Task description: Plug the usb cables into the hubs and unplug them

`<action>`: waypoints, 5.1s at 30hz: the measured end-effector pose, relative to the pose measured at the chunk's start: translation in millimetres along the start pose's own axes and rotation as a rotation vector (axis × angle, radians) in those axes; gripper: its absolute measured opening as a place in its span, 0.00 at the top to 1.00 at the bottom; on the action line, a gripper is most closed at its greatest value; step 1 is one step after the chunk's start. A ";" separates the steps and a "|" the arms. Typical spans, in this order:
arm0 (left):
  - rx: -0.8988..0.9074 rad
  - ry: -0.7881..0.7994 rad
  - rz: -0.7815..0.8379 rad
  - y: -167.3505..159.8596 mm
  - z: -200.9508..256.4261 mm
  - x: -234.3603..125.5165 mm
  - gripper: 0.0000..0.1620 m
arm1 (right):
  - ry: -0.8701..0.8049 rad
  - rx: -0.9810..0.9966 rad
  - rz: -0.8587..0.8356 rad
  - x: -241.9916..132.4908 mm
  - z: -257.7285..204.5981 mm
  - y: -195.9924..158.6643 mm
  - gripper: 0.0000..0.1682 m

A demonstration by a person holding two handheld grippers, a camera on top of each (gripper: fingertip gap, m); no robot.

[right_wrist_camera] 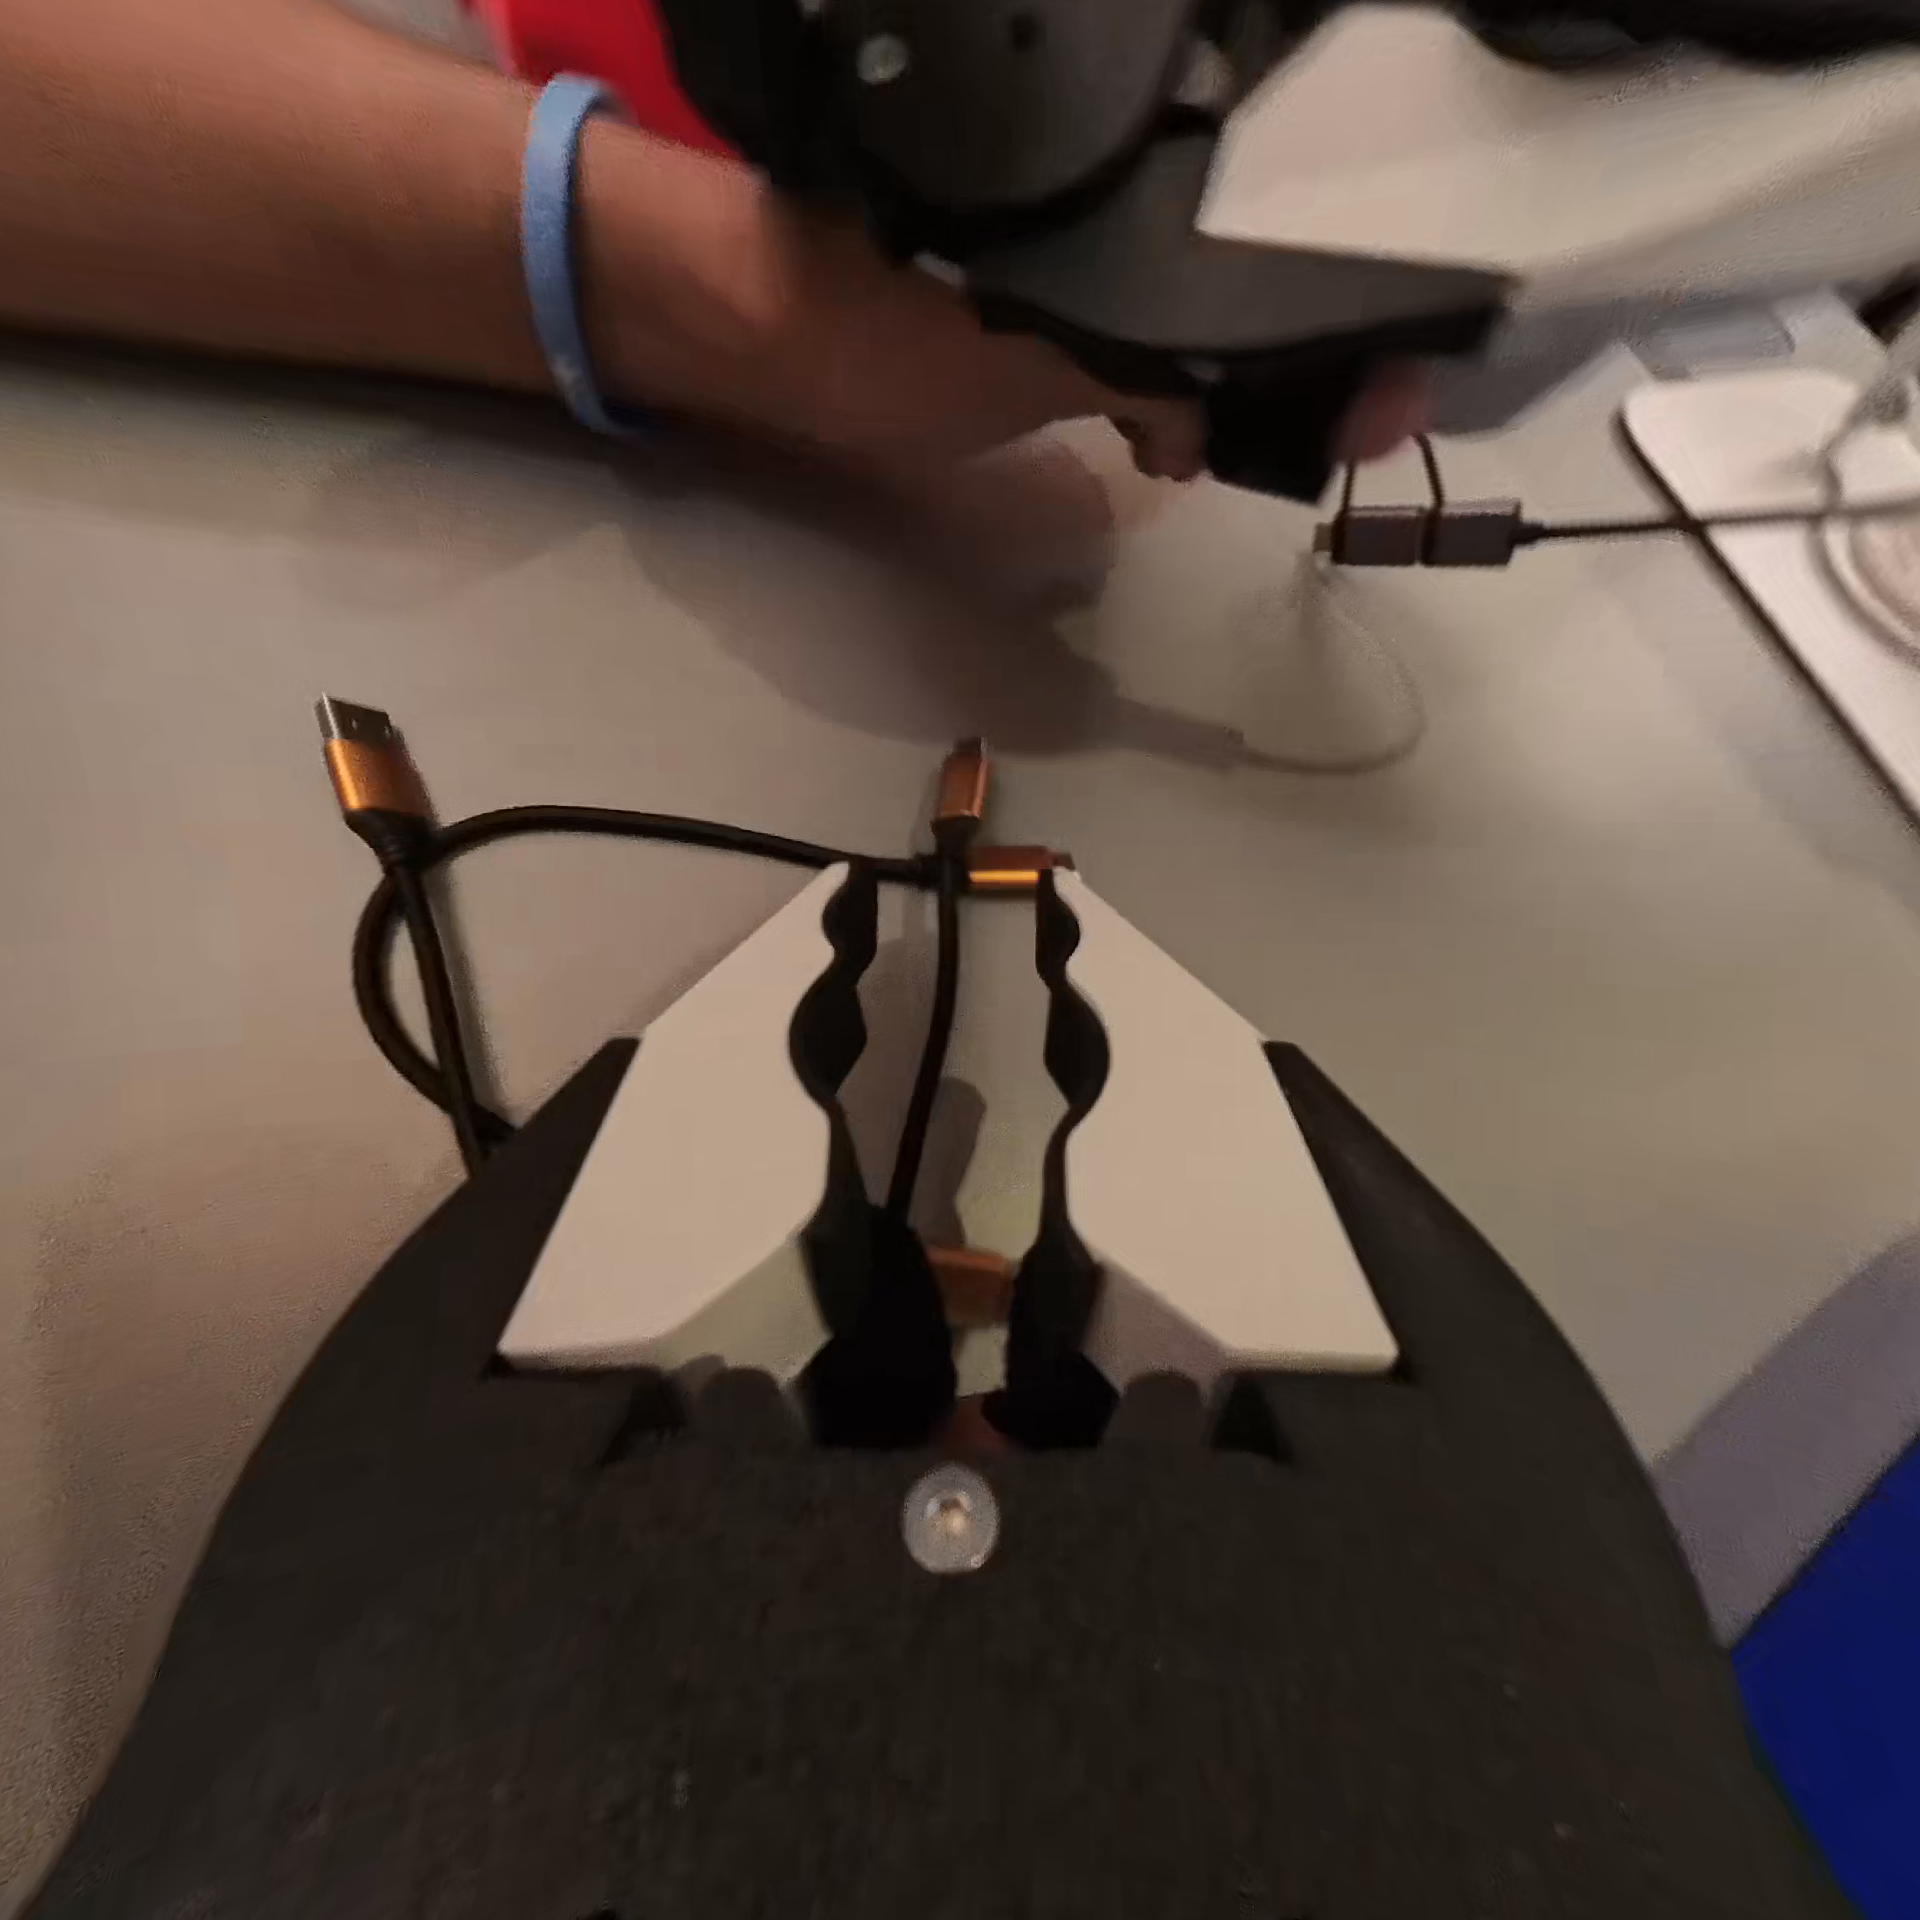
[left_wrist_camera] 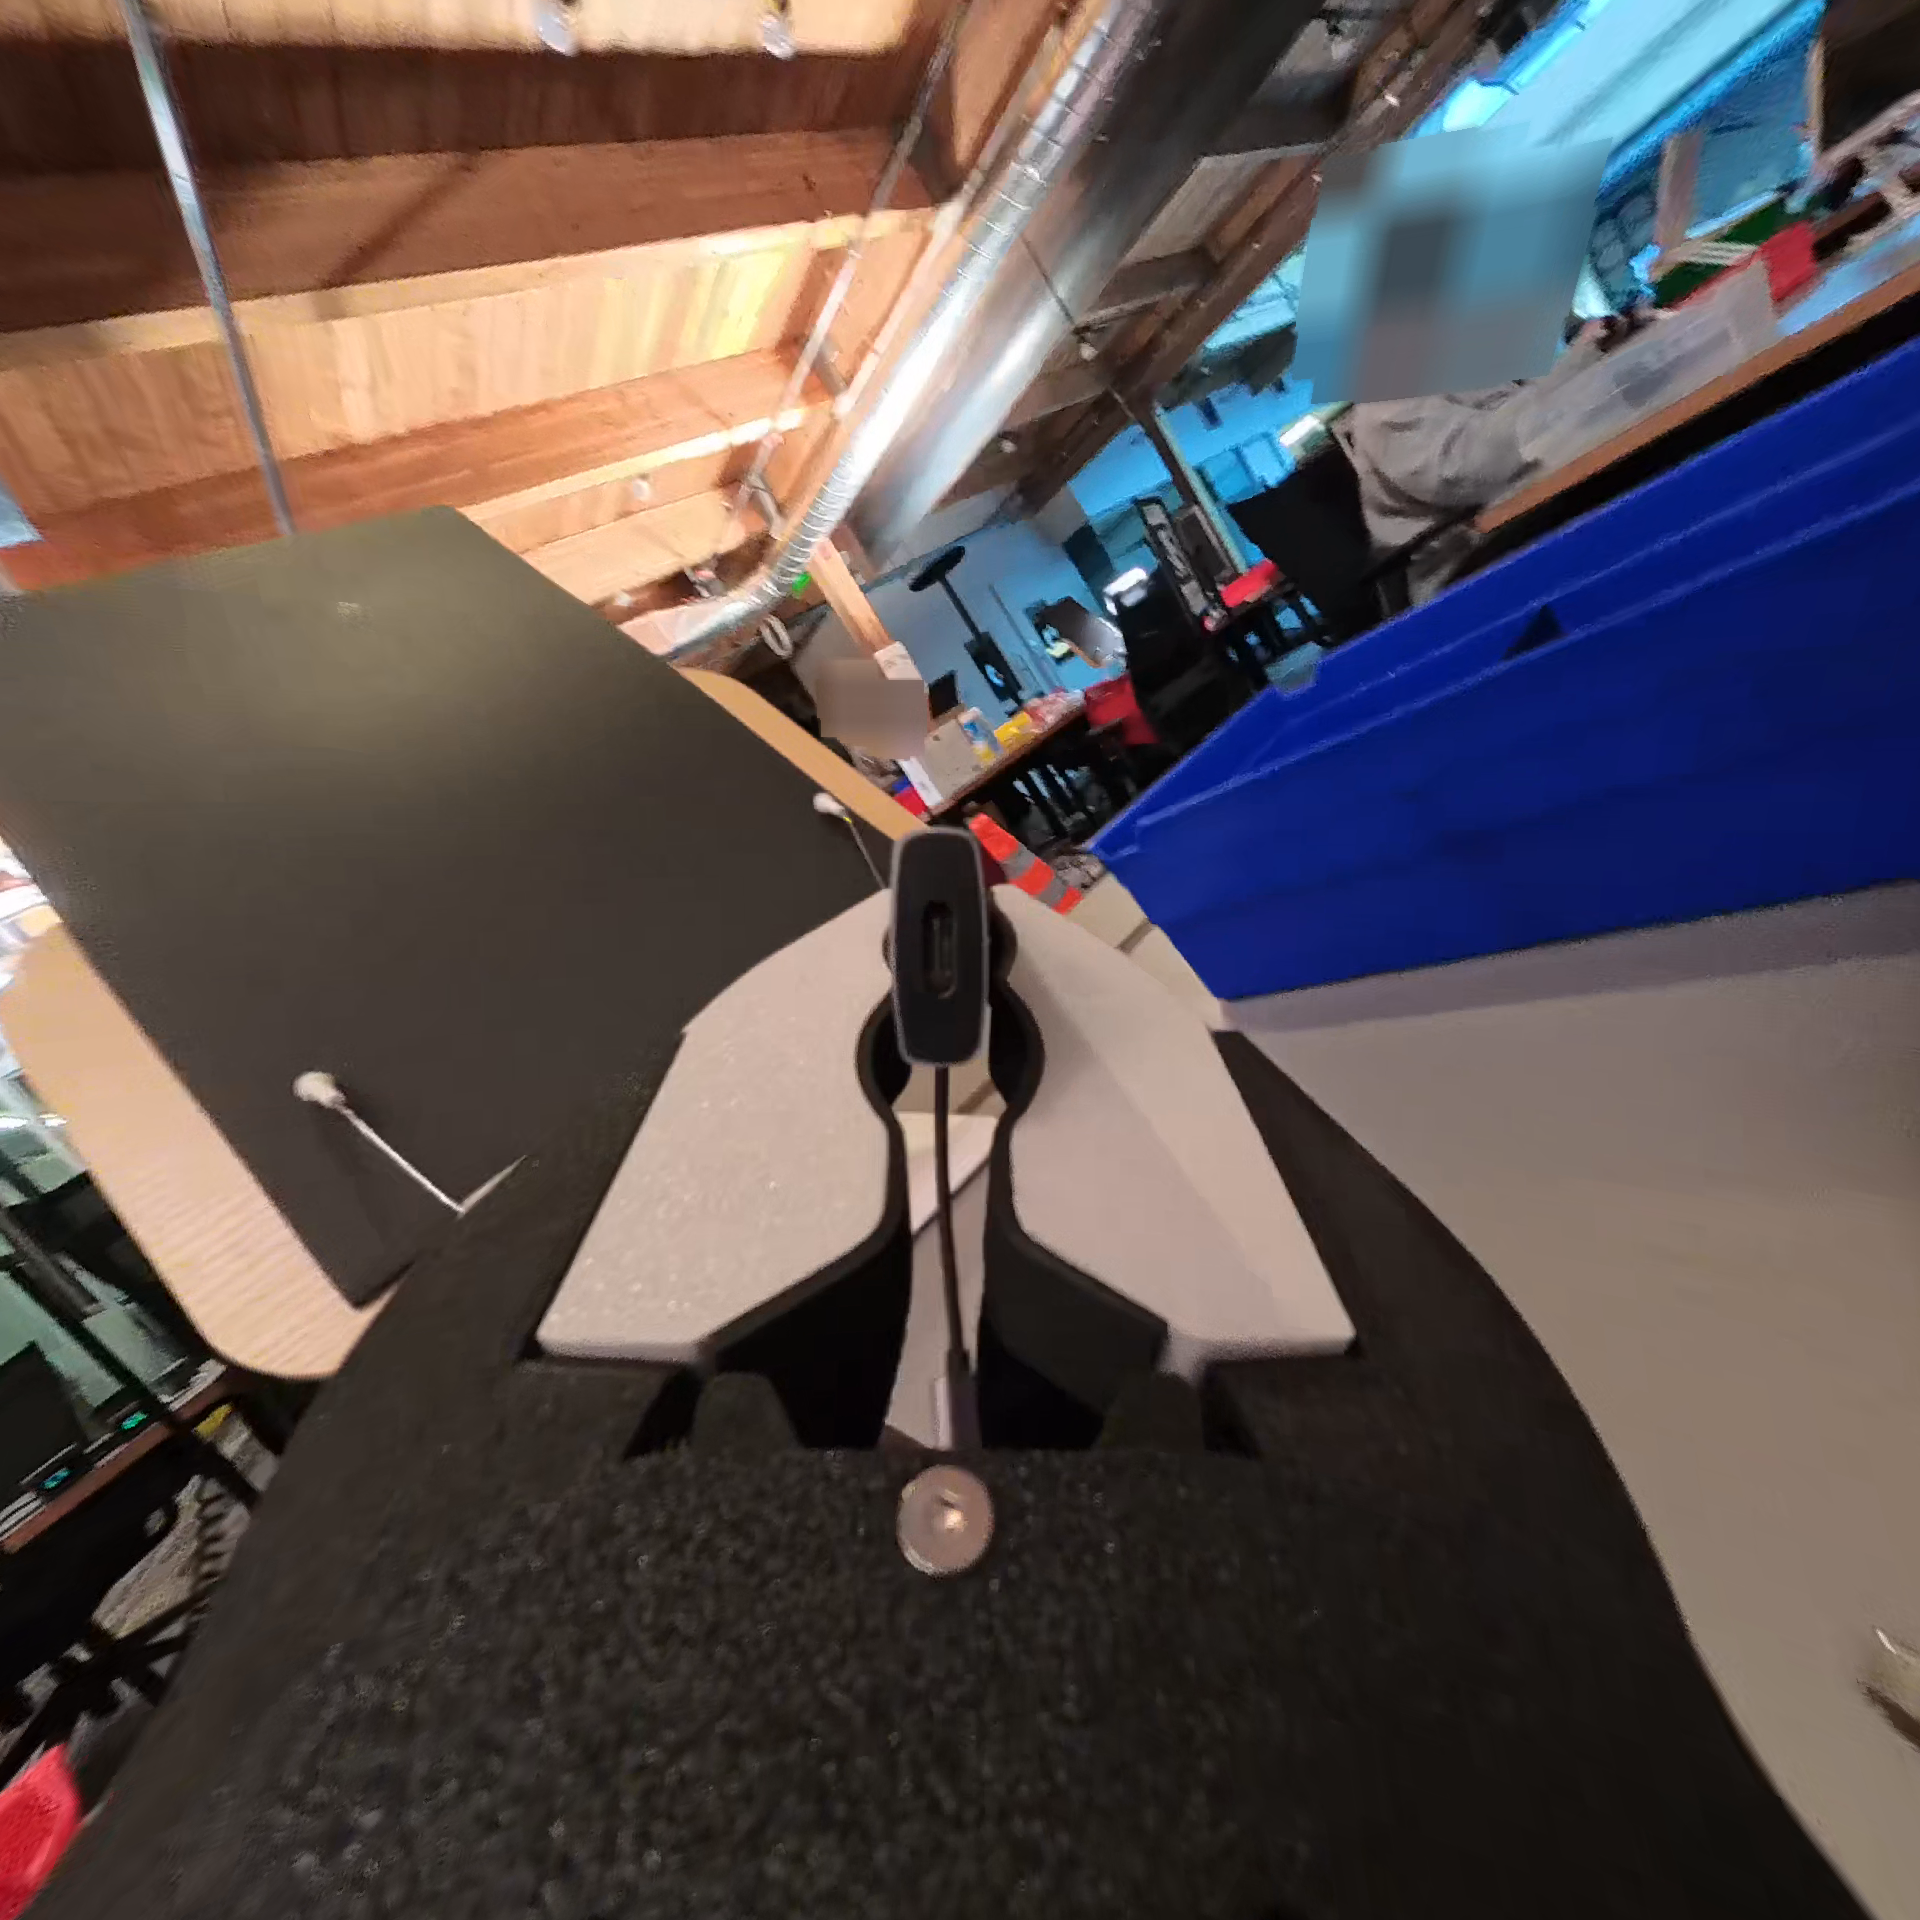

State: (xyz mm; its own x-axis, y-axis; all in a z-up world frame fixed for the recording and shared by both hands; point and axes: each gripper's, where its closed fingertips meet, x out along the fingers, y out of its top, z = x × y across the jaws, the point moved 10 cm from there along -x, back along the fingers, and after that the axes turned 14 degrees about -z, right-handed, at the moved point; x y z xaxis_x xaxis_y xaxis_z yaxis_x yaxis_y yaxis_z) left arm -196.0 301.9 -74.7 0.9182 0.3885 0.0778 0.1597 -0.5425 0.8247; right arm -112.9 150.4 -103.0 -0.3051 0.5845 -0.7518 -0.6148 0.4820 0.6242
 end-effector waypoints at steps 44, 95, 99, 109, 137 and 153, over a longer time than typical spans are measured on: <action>0.521 -0.132 0.077 9.0 58.8 -15.7 0.94 | 0.264 0.369 -0.078 -79.1 61.3 4.0 0.99; 0.549 -0.100 0.041 6.4 57.7 -14.6 0.94 | 0.438 0.497 0.027 -71.9 69.6 -2.2 1.00; 0.547 -0.100 0.044 6.3 57.4 -14.8 0.94 | 0.441 0.518 0.060 -75.3 72.4 -1.5 1.00; 0.556 -0.084 0.055 9.2 60.1 -15.9 0.94 | 0.507 0.570 0.101 -71.7 75.4 -4.7 1.00; 0.481 -0.085 -0.114 18.0 64.9 -12.8 0.94 | -0.030 0.232 0.089 -53.0 53.8 16.8 0.92; 0.455 -0.088 -0.122 15.6 64.0 -10.7 0.94 | 0.031 0.296 0.124 -58.1 58.0 15.5 0.94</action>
State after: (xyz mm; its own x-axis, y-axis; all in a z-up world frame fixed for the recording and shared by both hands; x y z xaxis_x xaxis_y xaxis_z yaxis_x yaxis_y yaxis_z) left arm -180.1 241.6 -98.5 0.9067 0.4162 -0.0684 0.3931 -0.7751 0.4947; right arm -62.5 161.8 -37.4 -0.3897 0.6325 -0.6694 -0.3350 0.5797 0.7428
